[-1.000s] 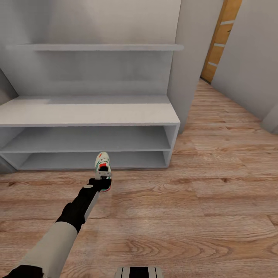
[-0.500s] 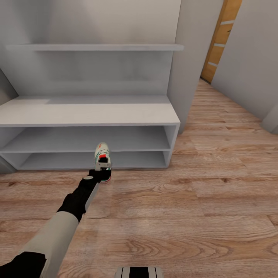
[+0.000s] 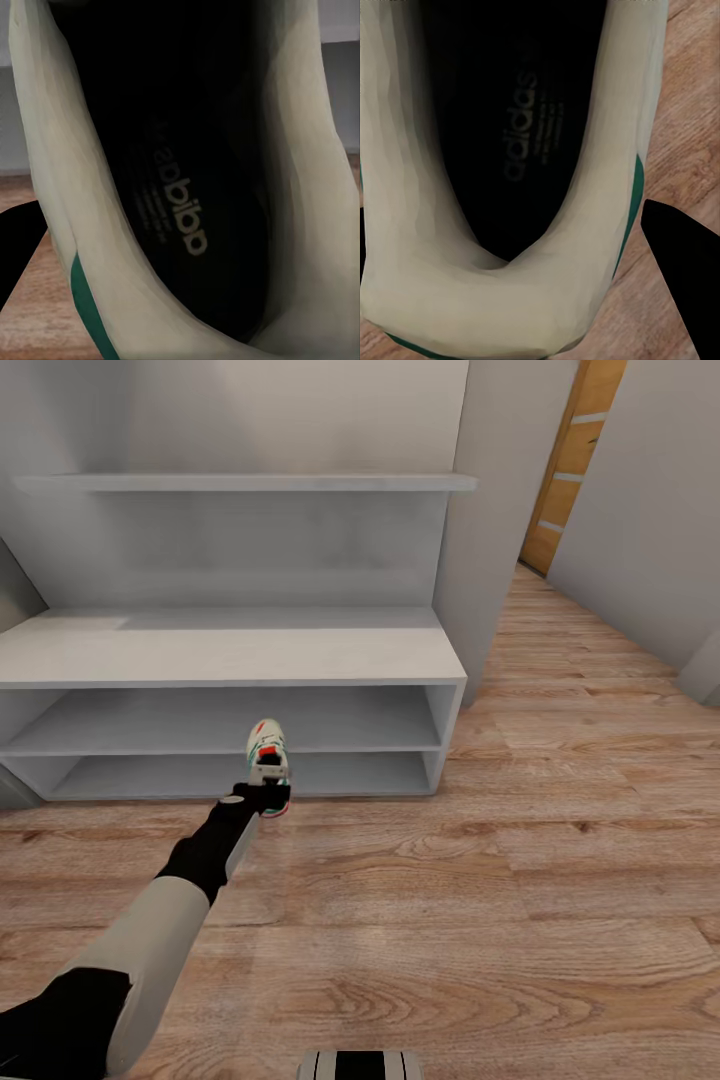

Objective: Pick up the two gym shoes and the two sandals from the corridor floor and place them onto the hallstand (shoe rack) in the corridor, making sure they are on the rack and not on the floor. Arrange them so the two gym shoes are next to each other and the two sandals are next to each other.

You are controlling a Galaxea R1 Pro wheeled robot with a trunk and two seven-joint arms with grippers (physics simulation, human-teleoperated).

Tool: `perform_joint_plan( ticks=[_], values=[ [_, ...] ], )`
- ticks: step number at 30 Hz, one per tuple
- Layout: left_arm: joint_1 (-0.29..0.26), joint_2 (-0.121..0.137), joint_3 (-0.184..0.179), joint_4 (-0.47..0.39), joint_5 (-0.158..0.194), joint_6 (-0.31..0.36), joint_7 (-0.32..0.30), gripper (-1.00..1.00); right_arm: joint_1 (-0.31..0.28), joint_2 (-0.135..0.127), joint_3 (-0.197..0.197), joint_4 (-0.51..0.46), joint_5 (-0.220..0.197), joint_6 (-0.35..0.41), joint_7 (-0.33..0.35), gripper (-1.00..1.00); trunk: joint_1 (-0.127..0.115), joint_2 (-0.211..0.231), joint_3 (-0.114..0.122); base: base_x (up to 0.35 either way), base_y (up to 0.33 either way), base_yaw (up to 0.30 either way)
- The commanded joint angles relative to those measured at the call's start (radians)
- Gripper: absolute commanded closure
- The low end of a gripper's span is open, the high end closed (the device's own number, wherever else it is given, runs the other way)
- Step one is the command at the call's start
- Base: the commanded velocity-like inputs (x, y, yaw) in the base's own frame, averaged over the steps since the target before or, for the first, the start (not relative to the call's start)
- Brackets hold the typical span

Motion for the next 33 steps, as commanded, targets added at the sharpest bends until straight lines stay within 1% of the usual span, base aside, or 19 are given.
perform_joint_plan(
  ticks=[1, 11, 23, 33],
  values=[
    [-0.003, 0.001, -0.004, 0.001, 0.001, 0.005, 0.008, 1.00, -0.001, 0.000, -0.002, 0.000, 0.001, 0.006, 0.005, 1.00, 0.000, 0.000, -0.001, 0.000, 0.000, 0.000],
    [-0.006, 0.003, -0.004, 0.007, 0.002, 0.002, 0.006, 1.00, -0.001, 0.000, -0.002, 0.000, 0.001, 0.006, 0.005, 1.00, 0.000, 0.000, -0.001, 0.028, 0.000, 0.000],
    [-0.006, 0.003, -0.004, 0.010, 0.003, 0.002, 0.006, 1.00, -0.001, 0.000, -0.002, 0.000, 0.001, 0.006, 0.004, 1.00, 0.000, 0.000, -0.001, 0.288, 0.000, 0.000],
    [-0.006, 0.003, -0.005, 0.009, 0.003, 0.000, 0.006, 1.00, -0.001, 0.000, -0.003, 0.001, 0.000, 0.004, 0.005, 1.00, 0.000, 0.000, -0.001, 0.051, 0.000, 0.000]
  ],
)
